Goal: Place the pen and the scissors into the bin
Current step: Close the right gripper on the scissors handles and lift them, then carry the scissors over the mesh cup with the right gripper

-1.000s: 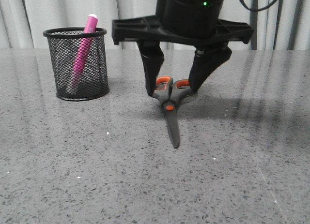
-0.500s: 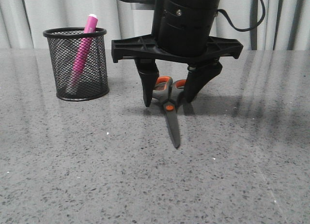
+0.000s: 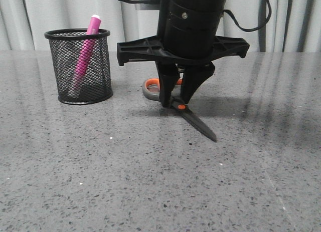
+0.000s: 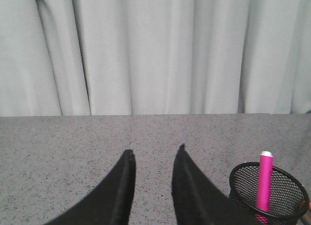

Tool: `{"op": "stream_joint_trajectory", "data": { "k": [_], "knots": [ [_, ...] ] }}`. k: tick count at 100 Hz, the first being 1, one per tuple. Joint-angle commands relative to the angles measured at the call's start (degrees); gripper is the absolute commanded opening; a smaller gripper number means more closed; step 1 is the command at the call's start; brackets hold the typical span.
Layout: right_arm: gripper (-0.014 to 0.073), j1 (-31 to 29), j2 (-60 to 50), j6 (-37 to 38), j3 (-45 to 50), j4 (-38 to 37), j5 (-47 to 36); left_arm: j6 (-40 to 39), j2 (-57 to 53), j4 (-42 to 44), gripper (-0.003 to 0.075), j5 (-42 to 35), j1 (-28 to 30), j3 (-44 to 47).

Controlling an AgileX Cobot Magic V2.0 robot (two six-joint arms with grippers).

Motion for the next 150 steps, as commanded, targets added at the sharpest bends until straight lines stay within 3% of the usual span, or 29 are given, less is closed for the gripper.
{"op": "stream_joint_trajectory", "data": {
  "k": [1,25,39,53,81,107,132,150],
  "knots": [
    [-0.0064,-0.32,-3.63,-0.15,-1.35,-1.53,-2.16,-0.64,-0.12,-1.59,0.0166,-2.17,-0.46,-1.66],
    [-0.0064,0.17,-14.04,-0.02,2.97,-3.39,-12.5,-0.64,-0.12,-1.59,0.0166,-2.17,-0.46,-1.66],
    [-0.0064,0.17,-21.21,0.44,9.42,-3.39,-25.38,-0.64,-0.12,-1.59,0.0166,-2.17,-0.46,-1.66],
    [-0.0065,0.17,-25.32,0.57,15.2,-3.28,-43.87,-0.64,-0.12,-1.59,0.0166,-2.17,-0.46,-1.66],
    [-0.0068,0.17,-20.99,0.57,16.23,-3.28,-67.84,-0.64,-0.12,-1.59,0.0166,-2.17,-0.46,-1.66],
    [-0.0068,0.17,-10.15,-1.84,15.83,-3.28,-97.34,-0.64,-0.12,-1.59,0.0166,-2.17,-0.46,-1.66],
    [-0.0068,-0.21,-3.62,-10.25,11.18,-3.28,-98.85,-0.64,-0.12,-1.59,0.0166,-2.17,-0.46,-1.66],
    [-0.0068,-1.6,-1.39,-10.7,9.77,-3.28,-98.28,-0.64,-0.12,-1.59,0.0166,-2.17,-0.46,-1.66]
  ]
}}
